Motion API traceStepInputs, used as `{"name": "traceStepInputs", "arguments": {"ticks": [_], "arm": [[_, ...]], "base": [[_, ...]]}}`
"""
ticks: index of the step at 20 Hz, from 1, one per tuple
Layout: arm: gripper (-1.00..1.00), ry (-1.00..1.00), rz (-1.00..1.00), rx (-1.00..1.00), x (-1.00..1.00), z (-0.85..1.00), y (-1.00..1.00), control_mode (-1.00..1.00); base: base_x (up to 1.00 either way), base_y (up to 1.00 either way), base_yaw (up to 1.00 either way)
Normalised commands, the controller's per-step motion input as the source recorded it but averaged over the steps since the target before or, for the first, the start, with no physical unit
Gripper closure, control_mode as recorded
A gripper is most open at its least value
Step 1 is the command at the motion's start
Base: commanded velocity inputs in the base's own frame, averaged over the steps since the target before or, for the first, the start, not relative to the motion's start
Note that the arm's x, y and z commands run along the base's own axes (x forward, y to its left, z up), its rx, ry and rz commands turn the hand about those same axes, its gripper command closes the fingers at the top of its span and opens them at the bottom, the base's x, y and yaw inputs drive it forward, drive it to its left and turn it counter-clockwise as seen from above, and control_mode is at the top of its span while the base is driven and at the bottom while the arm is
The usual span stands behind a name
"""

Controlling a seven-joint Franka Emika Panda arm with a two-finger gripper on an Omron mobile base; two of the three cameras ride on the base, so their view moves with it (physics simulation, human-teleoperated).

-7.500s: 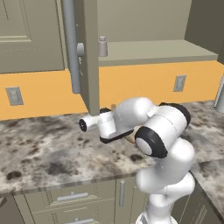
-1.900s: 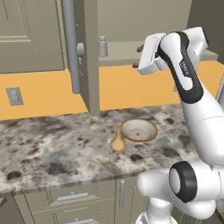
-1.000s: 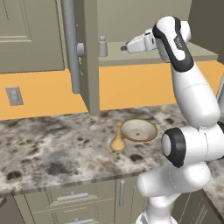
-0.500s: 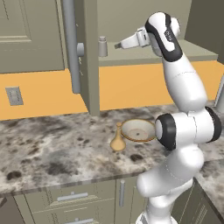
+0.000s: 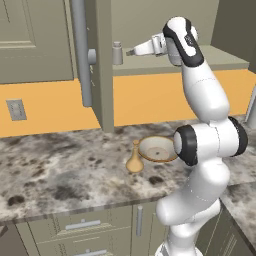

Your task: Retrieve the bottle and the shaker from the cabinet and place them next to the mixing bowl on the counter. Then add garlic from the fridge to the mixing bowl.

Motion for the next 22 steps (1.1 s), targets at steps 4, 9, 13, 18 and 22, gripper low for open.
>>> {"name": "traceStepInputs", "arguments": {"ticks": [4,9,13,18,22], "arm": [[-1.00,0.12,0.00,0.01,0.23,0.00,0.41,-1.00],[-1.00,0.09,0.00,0.00,0.16,0.05,0.38,-1.00],[-1.00,0.07,0.00,0.00,0.28,0.01,0.41,-1.00],[1.00,0.08,0.00,0.00,0.25,0.02,0.32,-1.00],[1.00,0.03,-0.01,0.11,-0.03,0.31,-0.23,-1.00]], "base": [[0.00,0.00,0.00],[0.00,0.00,0.00],[0.00,0.00,0.00],[0.00,0.00,0.00],[0.00,0.00,0.00]]}}
